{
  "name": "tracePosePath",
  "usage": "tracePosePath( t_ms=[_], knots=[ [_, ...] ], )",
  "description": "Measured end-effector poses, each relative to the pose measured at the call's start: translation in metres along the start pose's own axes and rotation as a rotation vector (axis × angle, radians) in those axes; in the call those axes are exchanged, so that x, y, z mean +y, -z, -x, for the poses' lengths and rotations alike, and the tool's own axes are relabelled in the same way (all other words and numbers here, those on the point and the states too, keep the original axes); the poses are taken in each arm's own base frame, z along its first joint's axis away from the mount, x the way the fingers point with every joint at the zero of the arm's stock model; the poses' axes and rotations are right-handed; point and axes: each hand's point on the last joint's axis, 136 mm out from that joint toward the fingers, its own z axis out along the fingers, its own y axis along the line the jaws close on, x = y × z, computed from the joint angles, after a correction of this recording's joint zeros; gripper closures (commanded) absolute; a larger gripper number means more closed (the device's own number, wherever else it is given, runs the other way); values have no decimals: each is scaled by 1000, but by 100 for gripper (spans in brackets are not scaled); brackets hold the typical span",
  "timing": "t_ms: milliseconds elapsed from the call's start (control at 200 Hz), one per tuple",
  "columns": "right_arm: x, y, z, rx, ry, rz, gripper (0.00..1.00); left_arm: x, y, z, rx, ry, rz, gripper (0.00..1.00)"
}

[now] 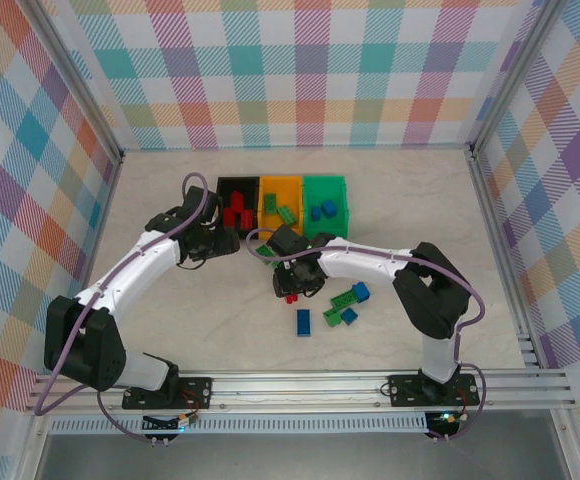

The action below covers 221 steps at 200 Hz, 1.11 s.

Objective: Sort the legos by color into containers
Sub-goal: Pick up the lego from the center of the table, then place the lego in the container.

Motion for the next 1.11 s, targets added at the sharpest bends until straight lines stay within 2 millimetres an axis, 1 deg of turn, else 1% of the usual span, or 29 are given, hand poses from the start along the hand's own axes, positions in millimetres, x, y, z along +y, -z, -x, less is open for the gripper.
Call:
tracePosePath(
  t_ms=[60, 95, 250, 335, 400, 455, 515, 660, 710, 780, 895, 985, 1055, 1105],
  knots=[
    [0, 1, -1, 2, 7, -9, 63, 2, -1, -3, 1, 3, 1, 38],
    [0, 1, -2, 4, 12, -15, 64, 3, -1, -6, 1, 5, 1, 38],
    [4, 2, -4, 3, 27, -17, 65, 10, 3, -15, -3, 10, 3, 38],
    [6, 3, -4, 4, 29, -13, 64, 12, 2, -20, -3, 18, 4, 38],
    [8, 6, 0, -3, 35, -7, 64, 16, 0, -25, -4, 33, 5, 38],
    [15, 13, 10, -23, 49, 7, 64, 20, -1, -33, -4, 48, 7, 39],
    [27, 22, 28, -63, 63, 36, 64, 25, -2, -42, -5, 64, 5, 39],
    [55, 46, 80, -168, 91, 120, 64, 34, 3, -58, -18, 110, -7, 39],
    [61, 51, 98, -196, 93, 139, 64, 35, 5, -60, -23, 121, -12, 39],
    [66, 56, 130, -244, 93, 163, 63, 35, 6, -63, -23, 136, -21, 39],
    [71, 56, 180, -312, 93, 192, 63, 37, 3, -72, -1, 150, -26, 39],
    [74, 54, 214, -365, 96, 204, 56, 39, 1, -78, 15, 161, -26, 39],
    [75, 50, 240, -409, 93, 213, 43, 37, 2, -78, 15, 164, -35, 39],
    [76, 46, 253, -430, 98, 217, 41, 36, 4, -77, 11, 164, -45, 39]
  ],
)
